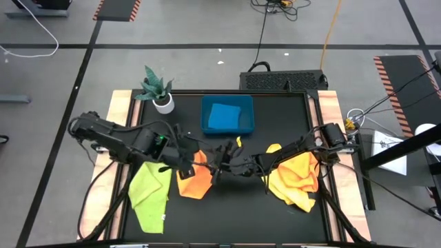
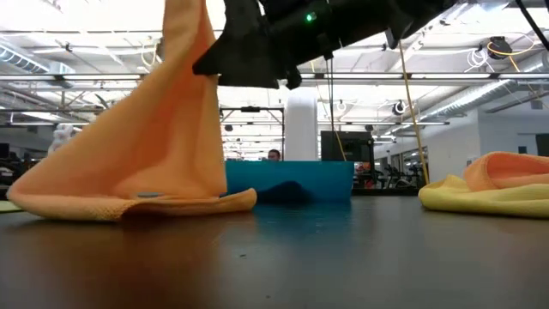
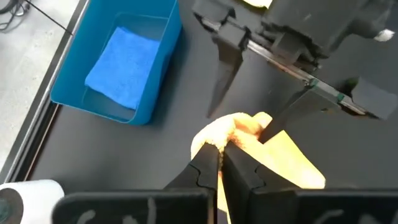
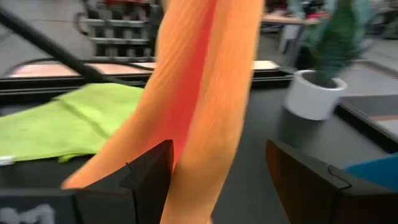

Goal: Fold microfiber towels
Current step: Fold the left orange microfiber cloth

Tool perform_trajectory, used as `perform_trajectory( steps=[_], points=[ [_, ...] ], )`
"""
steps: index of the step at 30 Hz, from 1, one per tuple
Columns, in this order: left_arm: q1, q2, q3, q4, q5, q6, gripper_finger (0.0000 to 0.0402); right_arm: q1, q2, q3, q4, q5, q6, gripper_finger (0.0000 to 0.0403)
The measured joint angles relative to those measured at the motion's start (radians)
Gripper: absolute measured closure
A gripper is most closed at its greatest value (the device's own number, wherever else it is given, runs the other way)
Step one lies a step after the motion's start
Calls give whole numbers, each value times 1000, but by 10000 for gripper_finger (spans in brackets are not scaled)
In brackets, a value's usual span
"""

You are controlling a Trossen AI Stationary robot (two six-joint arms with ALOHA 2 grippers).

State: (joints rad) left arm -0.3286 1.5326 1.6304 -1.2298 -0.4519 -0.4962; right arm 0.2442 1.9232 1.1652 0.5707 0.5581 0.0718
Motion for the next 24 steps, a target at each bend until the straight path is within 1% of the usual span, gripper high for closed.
perform_trajectory(
  steps=[3,6,9,14,19,24],
  points=[
    [27,0,-36,66,12,34,397,-10,-1,0,-30,55,-1,155],
    [48,0,-57,111,34,72,388,-24,0,0,-77,105,14,155],
    [59,0,-62,127,34,101,384,-38,-1,0,-156,113,74,155],
    [58,-1,-56,128,34,134,397,-55,-1,0,-347,125,192,156],
    [58,-1,-56,124,34,139,384,-60,0,0,-442,124,255,156],
    [58,-2,-56,121,44,148,396,-60,0,0,-506,122,289,156]
  ],
)
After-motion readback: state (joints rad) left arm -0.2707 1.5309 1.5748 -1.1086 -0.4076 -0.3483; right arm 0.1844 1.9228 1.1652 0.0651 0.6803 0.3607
